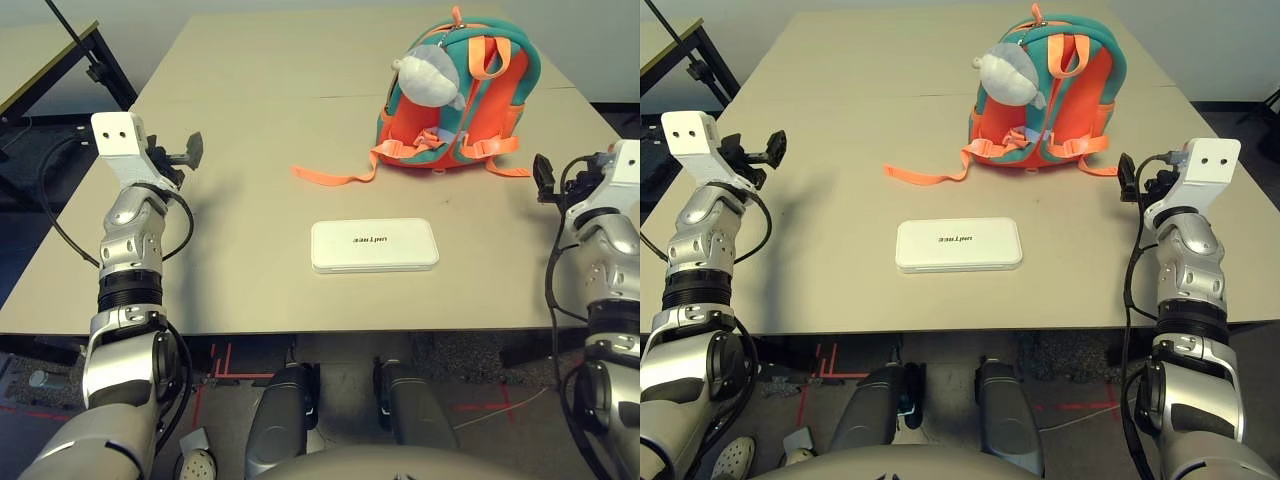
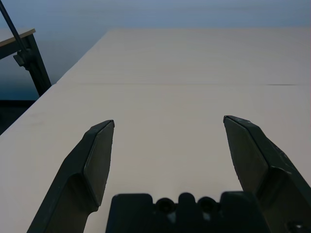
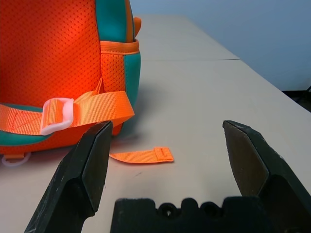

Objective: Put the pencil case into the backpack and zip it.

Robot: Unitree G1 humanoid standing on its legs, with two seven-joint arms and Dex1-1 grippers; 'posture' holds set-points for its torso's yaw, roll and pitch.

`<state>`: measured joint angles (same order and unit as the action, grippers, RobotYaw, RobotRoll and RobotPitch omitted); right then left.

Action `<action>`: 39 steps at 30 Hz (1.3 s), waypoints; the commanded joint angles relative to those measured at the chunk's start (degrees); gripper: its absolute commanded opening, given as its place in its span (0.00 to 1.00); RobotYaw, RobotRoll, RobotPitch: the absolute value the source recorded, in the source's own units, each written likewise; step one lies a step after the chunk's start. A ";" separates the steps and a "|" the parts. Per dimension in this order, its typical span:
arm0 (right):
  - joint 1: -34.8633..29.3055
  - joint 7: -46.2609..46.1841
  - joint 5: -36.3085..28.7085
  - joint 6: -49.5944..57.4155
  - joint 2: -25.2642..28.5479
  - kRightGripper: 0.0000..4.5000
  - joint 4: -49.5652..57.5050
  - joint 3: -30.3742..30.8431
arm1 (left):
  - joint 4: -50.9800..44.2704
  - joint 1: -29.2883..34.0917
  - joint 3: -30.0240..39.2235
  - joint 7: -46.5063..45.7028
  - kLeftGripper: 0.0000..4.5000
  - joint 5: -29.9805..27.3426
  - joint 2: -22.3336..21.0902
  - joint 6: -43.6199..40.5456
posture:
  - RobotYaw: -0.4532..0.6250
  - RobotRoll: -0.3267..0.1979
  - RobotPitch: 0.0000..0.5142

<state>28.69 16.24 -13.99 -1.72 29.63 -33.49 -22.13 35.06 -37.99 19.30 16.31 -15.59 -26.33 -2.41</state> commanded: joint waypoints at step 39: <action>-6.02 19.75 8.14 2.53 4.30 0.99 13.02 17.17 | -19.97 6.98 -9.29 23.72 1.00 -23.59 0.07 -69.52 | 0.27 0.62 0.26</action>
<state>23.27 35.74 -6.30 0.82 33.67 -21.58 -5.27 14.08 -31.00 11.31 38.75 -38.21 -26.75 -69.63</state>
